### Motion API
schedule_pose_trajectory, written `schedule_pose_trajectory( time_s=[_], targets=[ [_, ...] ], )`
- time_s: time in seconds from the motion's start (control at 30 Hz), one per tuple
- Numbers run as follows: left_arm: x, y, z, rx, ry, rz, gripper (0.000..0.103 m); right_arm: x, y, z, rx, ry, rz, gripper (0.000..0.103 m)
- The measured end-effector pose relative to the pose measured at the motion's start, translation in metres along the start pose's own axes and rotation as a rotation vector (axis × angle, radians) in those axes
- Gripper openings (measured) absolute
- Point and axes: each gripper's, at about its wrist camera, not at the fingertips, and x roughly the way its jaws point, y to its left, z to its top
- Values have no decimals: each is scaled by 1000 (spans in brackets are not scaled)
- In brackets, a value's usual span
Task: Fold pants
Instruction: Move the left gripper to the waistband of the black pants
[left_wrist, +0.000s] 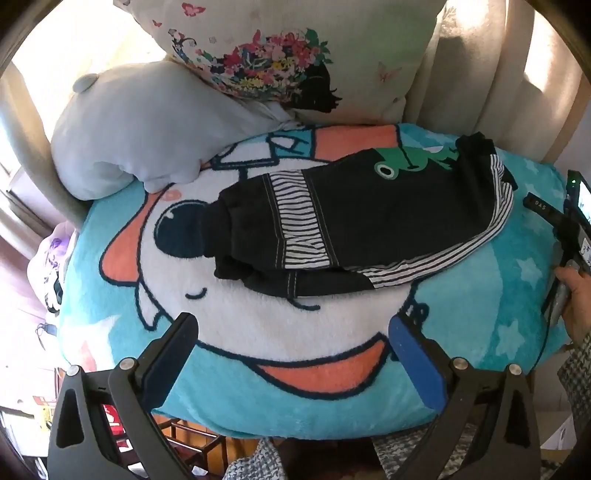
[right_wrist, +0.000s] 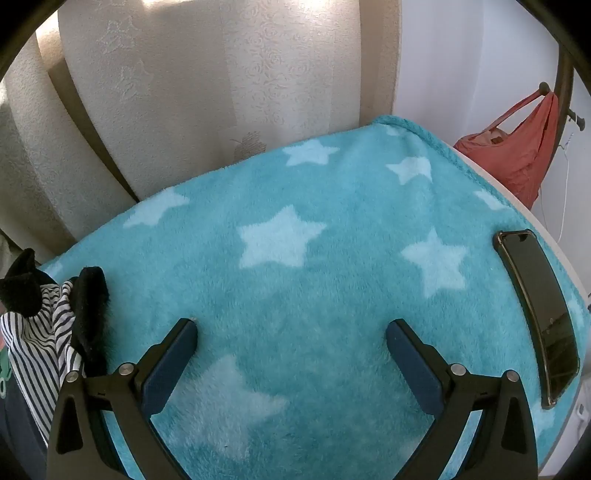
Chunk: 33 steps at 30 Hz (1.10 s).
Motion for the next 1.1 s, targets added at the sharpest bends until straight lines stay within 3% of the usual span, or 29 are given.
schedule_pose_trajectory(
  time_s=[0.17,0.33,0.53,0.67,0.73,0.87,0.97,1.03,1.1],
  targets=[
    [6,-5,-2,-5,28,-1,89,-1,-2,0,3,-1,4,103],
    [12,2,-1,-43,46,-32,89,0,-3,1,-15,29,33,103],
    [31,52,4,-246,81,-133,89,-1,-11,1,-59,82,114,103],
    [49,86,6,-359,93,-171,88,-1,-10,2,-77,131,121,103],
    [58,95,11,-374,97,-191,88,-7,-14,0,-27,162,125,100],
    [83,101,22,-383,122,-236,88,-34,-18,-15,34,138,169,97],
    [108,99,27,-414,167,-298,88,-56,-11,-31,10,125,197,97],
    [115,94,31,-398,164,-280,87,-63,-5,-36,-20,121,205,96],
    [116,83,38,-341,163,-245,61,-73,4,-41,-56,110,222,96]
  ],
)
